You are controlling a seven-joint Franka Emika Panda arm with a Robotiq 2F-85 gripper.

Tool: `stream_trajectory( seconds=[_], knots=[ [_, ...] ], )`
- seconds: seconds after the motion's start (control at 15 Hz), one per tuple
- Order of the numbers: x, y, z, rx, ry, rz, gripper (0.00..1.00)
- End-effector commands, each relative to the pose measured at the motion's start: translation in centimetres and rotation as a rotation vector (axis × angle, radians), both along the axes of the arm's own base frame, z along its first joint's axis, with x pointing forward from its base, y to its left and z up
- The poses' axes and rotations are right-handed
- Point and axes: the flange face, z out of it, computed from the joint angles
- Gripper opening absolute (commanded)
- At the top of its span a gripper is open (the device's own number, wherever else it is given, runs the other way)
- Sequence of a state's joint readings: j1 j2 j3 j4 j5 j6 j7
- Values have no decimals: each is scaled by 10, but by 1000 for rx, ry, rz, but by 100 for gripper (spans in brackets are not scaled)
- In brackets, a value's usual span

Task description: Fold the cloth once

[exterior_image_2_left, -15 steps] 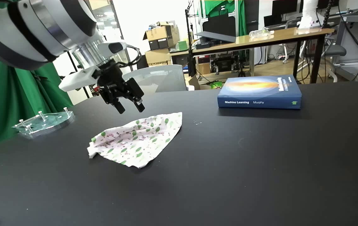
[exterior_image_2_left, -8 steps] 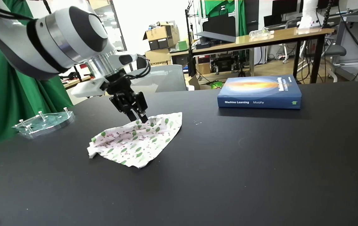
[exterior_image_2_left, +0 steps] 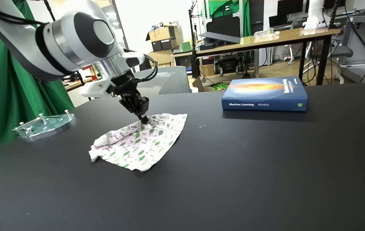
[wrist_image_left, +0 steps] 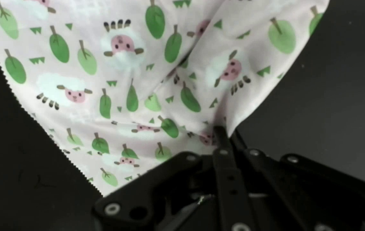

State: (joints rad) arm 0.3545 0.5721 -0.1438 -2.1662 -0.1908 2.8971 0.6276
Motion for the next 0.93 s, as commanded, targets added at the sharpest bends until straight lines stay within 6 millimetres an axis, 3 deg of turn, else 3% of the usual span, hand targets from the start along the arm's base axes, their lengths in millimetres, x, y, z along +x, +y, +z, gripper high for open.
stream_trajectory(
  seconds=[0.0,0.33,0.47,0.67,0.87],
  knots=[
    [8,14,22,-9,-88,-34,0],
    [9,41,57,-79,-335,1,0],
    [0,53,69,-90,-408,1,0],
    [-34,65,79,-80,-438,-64,0],
    [-73,60,76,14,-344,-199,0]
  ],
)
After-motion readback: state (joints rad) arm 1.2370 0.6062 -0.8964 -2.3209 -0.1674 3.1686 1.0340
